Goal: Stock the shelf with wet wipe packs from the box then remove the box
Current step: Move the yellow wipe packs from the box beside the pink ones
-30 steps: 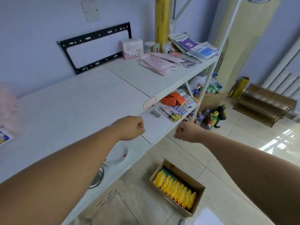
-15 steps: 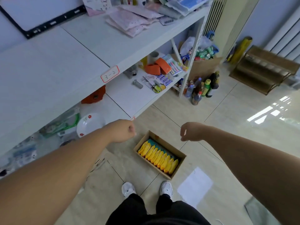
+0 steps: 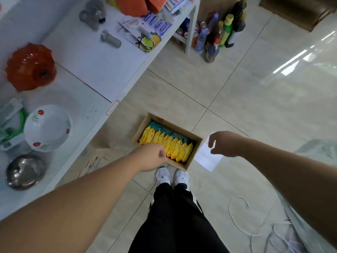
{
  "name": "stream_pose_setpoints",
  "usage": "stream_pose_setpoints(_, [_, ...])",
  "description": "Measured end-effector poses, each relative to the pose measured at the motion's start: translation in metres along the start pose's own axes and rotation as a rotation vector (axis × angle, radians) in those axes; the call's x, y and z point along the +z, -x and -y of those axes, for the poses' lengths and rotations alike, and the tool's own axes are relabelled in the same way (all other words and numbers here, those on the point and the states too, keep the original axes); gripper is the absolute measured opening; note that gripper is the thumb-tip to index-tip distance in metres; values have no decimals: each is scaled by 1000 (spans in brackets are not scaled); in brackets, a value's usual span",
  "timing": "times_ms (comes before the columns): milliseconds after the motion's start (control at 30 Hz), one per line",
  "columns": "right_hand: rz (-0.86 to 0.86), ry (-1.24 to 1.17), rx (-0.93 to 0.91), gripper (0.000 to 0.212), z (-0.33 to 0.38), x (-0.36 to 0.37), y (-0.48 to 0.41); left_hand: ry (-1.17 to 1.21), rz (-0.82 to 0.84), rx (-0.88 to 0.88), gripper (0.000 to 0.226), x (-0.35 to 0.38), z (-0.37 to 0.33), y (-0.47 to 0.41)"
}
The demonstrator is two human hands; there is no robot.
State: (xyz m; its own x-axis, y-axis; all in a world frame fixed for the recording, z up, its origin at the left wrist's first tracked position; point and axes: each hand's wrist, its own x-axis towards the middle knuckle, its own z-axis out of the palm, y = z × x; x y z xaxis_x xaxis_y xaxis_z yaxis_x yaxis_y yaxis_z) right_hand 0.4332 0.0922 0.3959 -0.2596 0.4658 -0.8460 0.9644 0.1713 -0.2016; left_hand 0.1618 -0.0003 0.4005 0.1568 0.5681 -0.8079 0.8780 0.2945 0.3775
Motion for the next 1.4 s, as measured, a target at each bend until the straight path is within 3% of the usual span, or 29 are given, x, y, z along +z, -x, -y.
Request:
stream_pose_setpoints(267, [12, -87, 33, 21, -34, 97, -158, 5, 74, -76, 17, 114, 51, -167])
stream_pose_setpoints(467, [-34, 30, -29, 28, -40, 156, -266, -45, 87, -125, 21, 192, 95, -268])
stream_pose_setpoints(667, [117, 322, -67, 33, -48, 196, -336, -132, 101, -122, 32, 244, 113, -340])
stream_pose_setpoints(800, [145, 484, -117, 37, -56, 219, -369, -164, 38, -148, 42, 275, 114, -374])
stream_pose_setpoints(967, [77, 508, -107, 49, -54, 235, -402, -255, -110, -121, 40, 289, 110, -393])
stream_pose_setpoints(1100, [126, 509, -32, 44, -53, 250, -420, -318, -188, -112, 69, 301, 113, -402])
stream_pose_setpoints(1233, [136, 479, 10, 34, -48, 257, -428, -206, -293, -115, 44, 311, 119, -408])
stream_pose_setpoints(1400, [105, 440, -58, 24, -51, 246, -423, 74, -228, -137, 25, 300, 124, -407])
